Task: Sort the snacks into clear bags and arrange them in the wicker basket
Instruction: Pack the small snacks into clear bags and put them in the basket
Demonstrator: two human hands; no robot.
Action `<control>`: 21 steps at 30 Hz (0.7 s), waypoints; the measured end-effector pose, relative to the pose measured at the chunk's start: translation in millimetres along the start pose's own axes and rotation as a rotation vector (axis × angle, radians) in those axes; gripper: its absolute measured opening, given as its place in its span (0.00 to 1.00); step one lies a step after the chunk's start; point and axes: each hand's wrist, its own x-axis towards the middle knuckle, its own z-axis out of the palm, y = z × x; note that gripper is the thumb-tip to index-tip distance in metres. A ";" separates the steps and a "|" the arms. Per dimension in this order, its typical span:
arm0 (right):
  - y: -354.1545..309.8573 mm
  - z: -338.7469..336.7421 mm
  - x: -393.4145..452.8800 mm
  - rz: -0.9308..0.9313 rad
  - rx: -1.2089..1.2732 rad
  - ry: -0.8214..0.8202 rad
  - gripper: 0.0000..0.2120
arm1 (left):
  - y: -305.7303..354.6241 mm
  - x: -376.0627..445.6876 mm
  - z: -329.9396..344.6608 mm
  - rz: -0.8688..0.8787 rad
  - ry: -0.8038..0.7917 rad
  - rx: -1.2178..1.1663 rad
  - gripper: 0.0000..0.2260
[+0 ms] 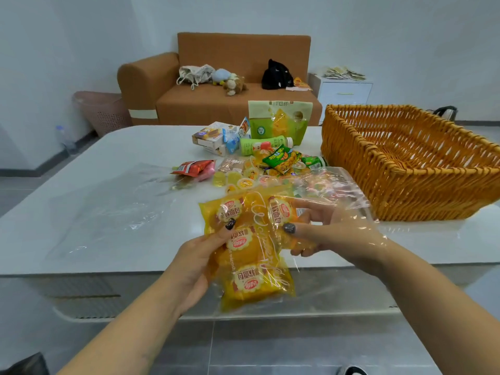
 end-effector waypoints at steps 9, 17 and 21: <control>-4.2 -0.2 10.3 -0.073 0.104 0.151 0.10 | -8.4 2.6 8.1 -0.023 -0.120 -0.210 0.24; -20.0 -16.2 27.0 -0.304 0.218 0.444 0.11 | 3.9 12.2 13.8 0.072 -0.087 -0.358 0.22; -16.4 -12.8 47.5 -0.227 0.401 0.571 0.11 | 7.8 19.6 13.7 0.089 -0.017 -0.405 0.21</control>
